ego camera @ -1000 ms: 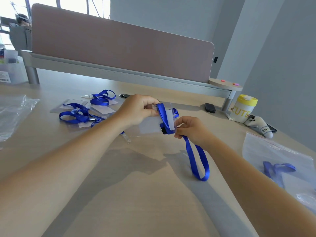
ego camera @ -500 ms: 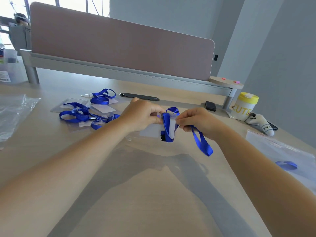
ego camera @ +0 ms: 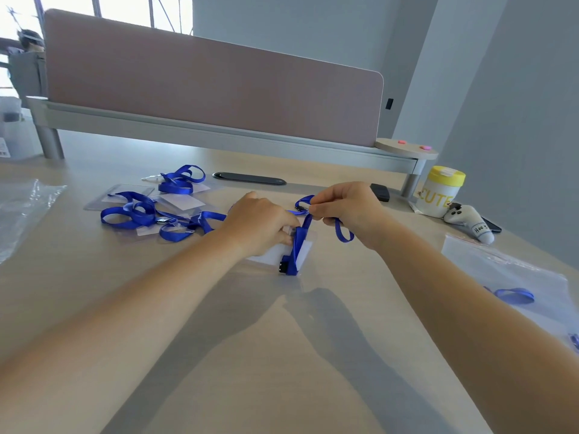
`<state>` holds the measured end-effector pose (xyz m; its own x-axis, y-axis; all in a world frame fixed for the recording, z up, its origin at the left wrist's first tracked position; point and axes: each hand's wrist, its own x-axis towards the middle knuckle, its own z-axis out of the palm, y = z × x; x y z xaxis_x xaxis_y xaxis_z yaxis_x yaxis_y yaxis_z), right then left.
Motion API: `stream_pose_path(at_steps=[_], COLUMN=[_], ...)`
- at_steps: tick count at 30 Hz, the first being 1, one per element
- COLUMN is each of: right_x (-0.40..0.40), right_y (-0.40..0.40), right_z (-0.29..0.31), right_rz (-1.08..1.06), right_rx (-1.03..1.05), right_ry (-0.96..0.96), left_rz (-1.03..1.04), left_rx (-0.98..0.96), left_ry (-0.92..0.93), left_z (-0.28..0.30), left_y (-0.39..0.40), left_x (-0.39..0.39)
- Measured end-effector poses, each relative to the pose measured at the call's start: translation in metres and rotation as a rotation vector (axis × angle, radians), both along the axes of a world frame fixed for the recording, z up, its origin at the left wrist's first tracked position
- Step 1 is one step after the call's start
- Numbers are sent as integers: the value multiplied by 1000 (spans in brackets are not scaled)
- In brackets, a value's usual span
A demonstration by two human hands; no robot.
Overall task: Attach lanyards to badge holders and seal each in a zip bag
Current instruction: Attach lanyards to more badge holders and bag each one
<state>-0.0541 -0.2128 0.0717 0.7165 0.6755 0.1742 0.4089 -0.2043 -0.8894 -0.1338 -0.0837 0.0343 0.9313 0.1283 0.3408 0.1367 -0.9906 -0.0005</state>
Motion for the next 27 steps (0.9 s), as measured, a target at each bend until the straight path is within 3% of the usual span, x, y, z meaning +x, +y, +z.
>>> stream_pose_path(at_steps=[6,14,27], right_x=[-6,-2,-9], right_y=[-2,0,-4], right_z=[-5,-23,-39], right_rz=[35,-22,-130], right_rx=[111,151,76], right_ry=[109,221,-215], left_rz=[143,146,-43], left_rx=[-149,-375,-637], left_ry=[-164,-284,-325], left_z=[8,16,12], left_y=[0,-2,3], left_x=[1,0,-2])
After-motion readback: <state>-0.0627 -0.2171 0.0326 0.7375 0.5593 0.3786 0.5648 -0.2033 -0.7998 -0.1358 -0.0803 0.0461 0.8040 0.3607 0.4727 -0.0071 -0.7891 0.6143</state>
